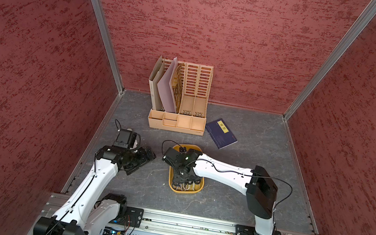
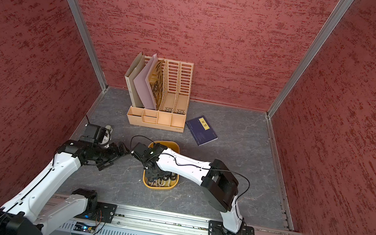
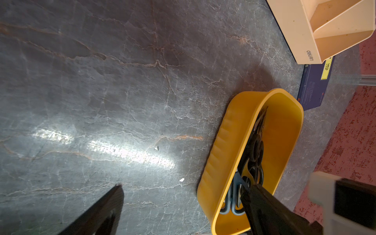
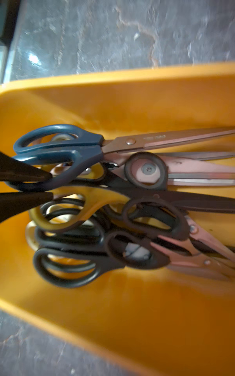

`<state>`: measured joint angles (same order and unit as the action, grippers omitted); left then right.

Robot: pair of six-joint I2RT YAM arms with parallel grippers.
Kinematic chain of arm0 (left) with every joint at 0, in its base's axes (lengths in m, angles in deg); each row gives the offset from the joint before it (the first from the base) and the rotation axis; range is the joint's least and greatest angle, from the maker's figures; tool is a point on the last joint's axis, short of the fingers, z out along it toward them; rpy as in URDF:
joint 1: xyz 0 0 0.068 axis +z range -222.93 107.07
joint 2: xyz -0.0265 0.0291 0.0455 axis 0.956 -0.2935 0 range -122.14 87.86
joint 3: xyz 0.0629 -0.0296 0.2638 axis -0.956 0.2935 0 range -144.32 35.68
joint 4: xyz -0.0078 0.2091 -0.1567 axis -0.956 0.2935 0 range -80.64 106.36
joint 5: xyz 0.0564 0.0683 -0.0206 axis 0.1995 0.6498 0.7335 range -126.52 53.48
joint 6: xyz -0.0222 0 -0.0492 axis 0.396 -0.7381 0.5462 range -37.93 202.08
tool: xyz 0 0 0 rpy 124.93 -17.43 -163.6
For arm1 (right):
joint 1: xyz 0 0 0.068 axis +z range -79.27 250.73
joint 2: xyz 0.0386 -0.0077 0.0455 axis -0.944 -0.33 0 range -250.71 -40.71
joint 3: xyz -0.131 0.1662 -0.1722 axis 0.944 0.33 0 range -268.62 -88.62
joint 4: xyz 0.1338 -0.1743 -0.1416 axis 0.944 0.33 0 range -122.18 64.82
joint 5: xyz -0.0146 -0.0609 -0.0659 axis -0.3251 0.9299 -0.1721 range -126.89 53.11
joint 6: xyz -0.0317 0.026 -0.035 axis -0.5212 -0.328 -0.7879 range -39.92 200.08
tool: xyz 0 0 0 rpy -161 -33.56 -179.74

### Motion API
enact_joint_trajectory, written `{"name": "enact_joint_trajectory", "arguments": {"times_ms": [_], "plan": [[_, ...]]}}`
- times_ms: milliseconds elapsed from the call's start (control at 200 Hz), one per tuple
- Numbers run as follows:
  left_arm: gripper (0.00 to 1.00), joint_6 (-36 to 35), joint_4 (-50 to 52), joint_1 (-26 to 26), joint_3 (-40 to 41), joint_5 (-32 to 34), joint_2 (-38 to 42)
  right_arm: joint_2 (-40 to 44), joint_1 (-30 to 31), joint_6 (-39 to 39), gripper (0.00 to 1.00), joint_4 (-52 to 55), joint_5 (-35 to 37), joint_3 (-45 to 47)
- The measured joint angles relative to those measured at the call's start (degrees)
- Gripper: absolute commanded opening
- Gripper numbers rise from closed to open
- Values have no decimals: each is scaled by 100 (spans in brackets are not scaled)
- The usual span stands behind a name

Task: Take the scissors out of the storage box
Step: Pick up the scissors from the storage box, then place the scissors at the center of the board.

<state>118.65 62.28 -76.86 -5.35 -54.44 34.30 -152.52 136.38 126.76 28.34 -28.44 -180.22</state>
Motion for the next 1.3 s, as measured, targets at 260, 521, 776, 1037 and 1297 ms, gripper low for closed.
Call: {"name": "enact_joint_trajectory", "arguments": {"times_ms": [260, 521, 776, 1037, 1297], "plan": [[100, 39, -179, 0, -127, -44, -522, 1309, -66, -103, 4, 103, 256, 299], [100, 155, -570, -575, -540, -133, -1123, 2682, -1307, -750, 0, -50, 310, 1572], [100, 173, -944, -1375, -964, -81, -1753, 3703, -3626, -2076, 2, -754, -15, 2870], [100, 212, -1075, -1473, -986, 76, -1950, 2903, -5187, -3222, 2, -1521, -612, 2883], [100, 262, -1161, -1473, -970, 299, -1961, 1545, -6393, -4026, 3, -2041, -1598, 2218]]}}
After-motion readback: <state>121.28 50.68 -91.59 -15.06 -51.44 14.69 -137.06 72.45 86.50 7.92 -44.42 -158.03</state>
